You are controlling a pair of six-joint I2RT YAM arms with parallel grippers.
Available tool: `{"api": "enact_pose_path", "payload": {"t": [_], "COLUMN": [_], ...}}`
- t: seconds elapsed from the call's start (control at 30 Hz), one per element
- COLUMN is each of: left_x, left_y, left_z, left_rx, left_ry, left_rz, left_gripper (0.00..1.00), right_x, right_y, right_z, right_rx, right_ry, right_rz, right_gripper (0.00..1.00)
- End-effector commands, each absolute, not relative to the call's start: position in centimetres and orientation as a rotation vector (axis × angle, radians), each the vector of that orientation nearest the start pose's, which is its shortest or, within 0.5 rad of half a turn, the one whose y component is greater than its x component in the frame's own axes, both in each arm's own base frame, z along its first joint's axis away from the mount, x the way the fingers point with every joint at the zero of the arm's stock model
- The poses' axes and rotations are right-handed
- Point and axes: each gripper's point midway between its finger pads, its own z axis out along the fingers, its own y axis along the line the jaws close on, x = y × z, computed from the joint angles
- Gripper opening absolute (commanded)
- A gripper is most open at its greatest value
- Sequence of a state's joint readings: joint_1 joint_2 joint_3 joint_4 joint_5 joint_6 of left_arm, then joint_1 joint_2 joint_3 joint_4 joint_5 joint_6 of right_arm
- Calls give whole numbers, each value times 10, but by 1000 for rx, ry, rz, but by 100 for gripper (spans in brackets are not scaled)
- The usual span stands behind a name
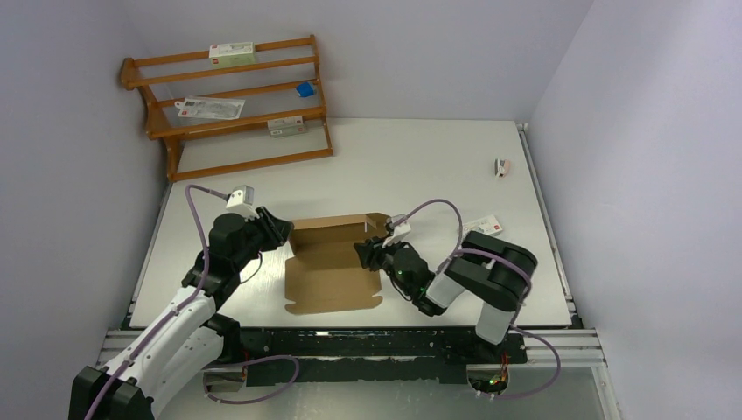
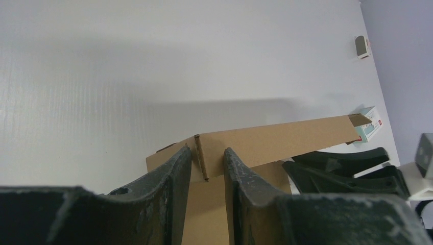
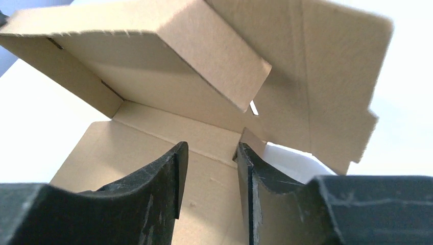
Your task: Fold the paper box
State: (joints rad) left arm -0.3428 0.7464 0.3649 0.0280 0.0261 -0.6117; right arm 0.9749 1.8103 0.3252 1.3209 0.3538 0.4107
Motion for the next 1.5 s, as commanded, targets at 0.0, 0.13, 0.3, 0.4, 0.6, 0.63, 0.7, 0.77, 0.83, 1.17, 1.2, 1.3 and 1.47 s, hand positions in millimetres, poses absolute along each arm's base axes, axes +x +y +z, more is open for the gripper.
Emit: {"api": "enact_pose_path", "payload": {"t": [0.0, 0.13, 0.3, 0.4, 0.6, 0.63, 0.7, 0.77, 0.83, 1.17, 1.2, 1.3, 1.47], "left_x": [270, 269, 268, 268, 270, 270, 271, 270, 270, 273, 273, 273, 273], "left_y": [-121, -119, -119, -119, -120, -119, -119, -119, -119, -121, -121, -121, -122], "left_z": [139, 137, 140, 140, 139, 139, 140, 140, 141, 145, 145, 147, 147], "left_rx": [-246, -246, -240, -241, -241, -241, -239, -235, -234, -233, -232, -228, -220], "left_ry": [1969, 1986, 1986, 1982, 1989, 1989, 1992, 1998, 1996, 1994, 1993, 1989, 1995], "left_rz": [-622, -606, -602, -604, -602, -601, -598, -594, -595, -599, -601, -602, -602], "left_gripper": [36, 36, 36, 36, 36, 36, 36, 36, 36, 36, 36, 37, 37], "right_x": [254, 249, 243, 248, 268, 272, 282, 288, 296, 322, 325, 329, 325], "right_y": [291, 275, 254, 243, 213, 210, 206, 209, 214, 241, 241, 247, 262], "right_z": [65, 64, 72, 99, 144, 148, 155, 155, 157, 156, 156, 156, 142], "right_rx": [-268, -272, -295, -334, -406, -422, -457, -523, -573, -876, -883, -942, -1075], "right_ry": [1771, 1854, 1923, 1898, 1865, 1866, 1857, 1855, 1846, 1773, 1769, 1747, 1751], "right_rz": [664, 581, 490, 452, 369, 373, 389, 403, 412, 417, 404, 413, 476], "right_gripper": [47, 53, 56, 58, 61, 62, 68, 73, 74, 67, 66, 61, 57]}}
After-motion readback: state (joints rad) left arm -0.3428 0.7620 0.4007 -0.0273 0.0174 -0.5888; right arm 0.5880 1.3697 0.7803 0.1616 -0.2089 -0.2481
